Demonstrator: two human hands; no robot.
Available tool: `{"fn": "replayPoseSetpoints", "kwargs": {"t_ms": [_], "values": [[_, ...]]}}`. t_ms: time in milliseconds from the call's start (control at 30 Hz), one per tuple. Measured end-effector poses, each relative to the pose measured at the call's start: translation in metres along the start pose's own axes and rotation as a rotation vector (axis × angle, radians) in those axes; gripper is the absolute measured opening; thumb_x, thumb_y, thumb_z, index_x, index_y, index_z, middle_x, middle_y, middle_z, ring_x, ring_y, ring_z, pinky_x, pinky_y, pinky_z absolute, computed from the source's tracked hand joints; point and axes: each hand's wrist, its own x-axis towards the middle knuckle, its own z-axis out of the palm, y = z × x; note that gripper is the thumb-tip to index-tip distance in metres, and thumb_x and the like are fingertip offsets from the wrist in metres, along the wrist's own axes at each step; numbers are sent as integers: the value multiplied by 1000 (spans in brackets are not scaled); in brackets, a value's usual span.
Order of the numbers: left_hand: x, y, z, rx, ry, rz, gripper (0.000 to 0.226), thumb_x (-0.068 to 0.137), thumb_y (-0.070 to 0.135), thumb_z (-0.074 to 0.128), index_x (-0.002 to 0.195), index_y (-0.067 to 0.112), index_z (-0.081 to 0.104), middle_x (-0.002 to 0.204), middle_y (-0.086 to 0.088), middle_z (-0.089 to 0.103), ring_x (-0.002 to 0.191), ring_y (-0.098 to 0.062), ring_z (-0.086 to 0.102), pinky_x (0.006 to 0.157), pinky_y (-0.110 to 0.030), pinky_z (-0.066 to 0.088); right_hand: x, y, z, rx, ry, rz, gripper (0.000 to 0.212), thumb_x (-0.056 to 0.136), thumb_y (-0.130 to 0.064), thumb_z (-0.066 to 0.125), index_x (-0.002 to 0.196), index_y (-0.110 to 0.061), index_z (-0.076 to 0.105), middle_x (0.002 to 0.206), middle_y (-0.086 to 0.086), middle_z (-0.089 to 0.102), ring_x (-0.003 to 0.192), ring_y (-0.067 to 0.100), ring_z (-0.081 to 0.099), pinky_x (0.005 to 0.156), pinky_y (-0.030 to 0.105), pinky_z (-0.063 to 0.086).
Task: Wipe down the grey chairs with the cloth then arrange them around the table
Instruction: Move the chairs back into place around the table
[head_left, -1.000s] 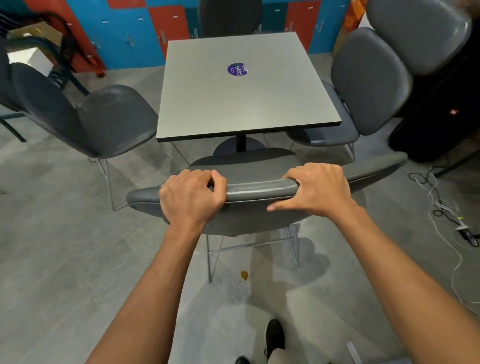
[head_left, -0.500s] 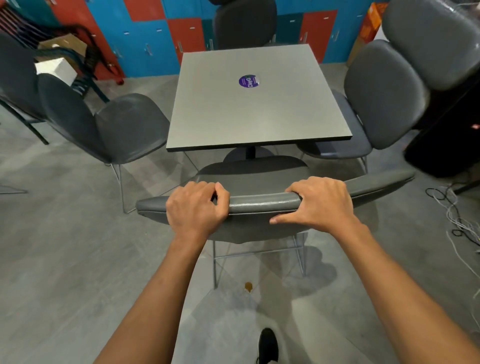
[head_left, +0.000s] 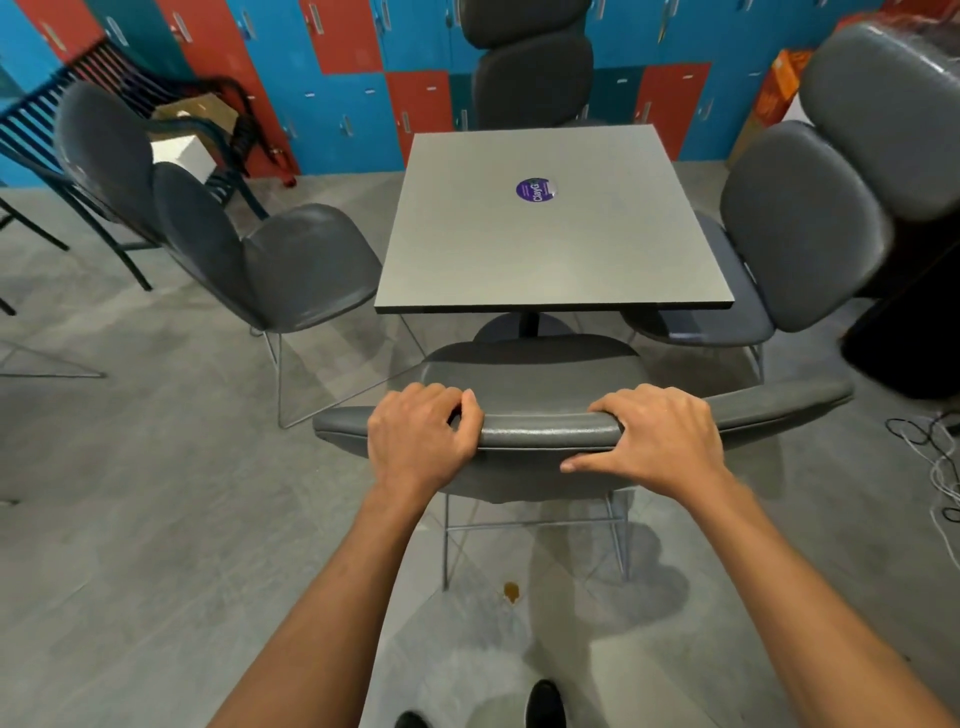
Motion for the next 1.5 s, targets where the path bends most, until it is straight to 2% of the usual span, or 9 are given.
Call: {"fn": "replayPoseSetpoints", "kwargs": {"t_ms": [167, 300, 600, 767, 867, 933, 1033, 1133, 1500], "values": [[-5, -12, -7, -30, -71, 69, 46, 103, 42, 46, 64, 24, 63, 62, 9, 60, 63, -12, 52, 69, -38, 46, -5, -7, -4, 22, -10, 42, 92, 60, -100, 41, 127, -41, 64, 115, -14, 69, 106, 12, 62, 79, 29, 42], [-9, -31, -12, -27, -92, 91, 46, 104, 49, 39, 81, 29, 74, 76, 13, 70, 76, -10, 59, 79, -37, 45, -7, -11, -2, 51, -15, 89, 89, 59, -98, 48, 126, -42, 64, 115, -13, 68, 107, 13, 61, 85, 31, 43], [-6, -39, -7, -32, -79, 124, 45, 102, 50, 42, 84, 30, 78, 79, 12, 74, 76, -12, 63, 75, -35, 45, -10, -16, 12, 80, 15, 169, 85, 59, -97, 49, 123, -43, 63, 119, -16, 65, 115, 13, 55, 104, 36, 33], [-8, -58, -19, -92, -146, 94, 44, 103, 56, 37, 97, 37, 76, 92, 18, 74, 88, -8, 62, 83, -34, 42, -8, -38, 3, 110, -119, 214, 77, 75, -79, 63, 141, -43, 46, 141, -11, 52, 140, 18, 38, 124, 50, 10], [-12, -85, -24, -139, -174, 43, 43, 103, 59, 34, 104, 40, 72, 102, 20, 72, 97, -5, 60, 89, -31, 40, -5, -77, -3, 148, -180, 179, 81, 79, -80, 58, 148, -43, 36, 150, -10, 44, 147, 19, 30, 124, 57, 1], [-14, -100, -26, -151, -191, 53, 43, 104, 59, 32, 109, 40, 69, 107, 20, 70, 102, -4, 59, 92, -30, 37, -1, -110, -2, 174, -170, 145, 88, 74, -90, 46, 148, -43, 37, 149, -10, 45, 145, 17, 33, 124, 55, 2], [-17, -111, -28, -167, -207, 86, 43, 104, 59, 30, 114, 39, 66, 113, 19, 69, 107, -5, 58, 94, -30, 37, 3, -150, 8, 162, -26, 164, 97, 65, -99, 24, 138, -41, 50, 134, -11, 56, 132, 17, 46, 121, 48, 17], [-14, -110, -25, -164, -210, 89, 44, 104, 59, 29, 112, 38, 67, 110, 18, 69, 104, -7, 59, 92, -32, 39, 4, -159, 19, 186, 116, 207, 86, 69, -95, 26, 126, -40, 60, 120, -12, 63, 118, 15, 53, 111, 43, 27], [8, -100, -3, -242, -73, 4, 40, 100, 43, 39, 81, 25, 69, 79, 8, 66, 72, -13, 54, 71, -38, 43, 15, -144, 22, 208, 160, 165, 79, 72, -92, 32, 123, -40, 60, 120, -16, 63, 117, 12, 53, 106, 40, 25]]}}
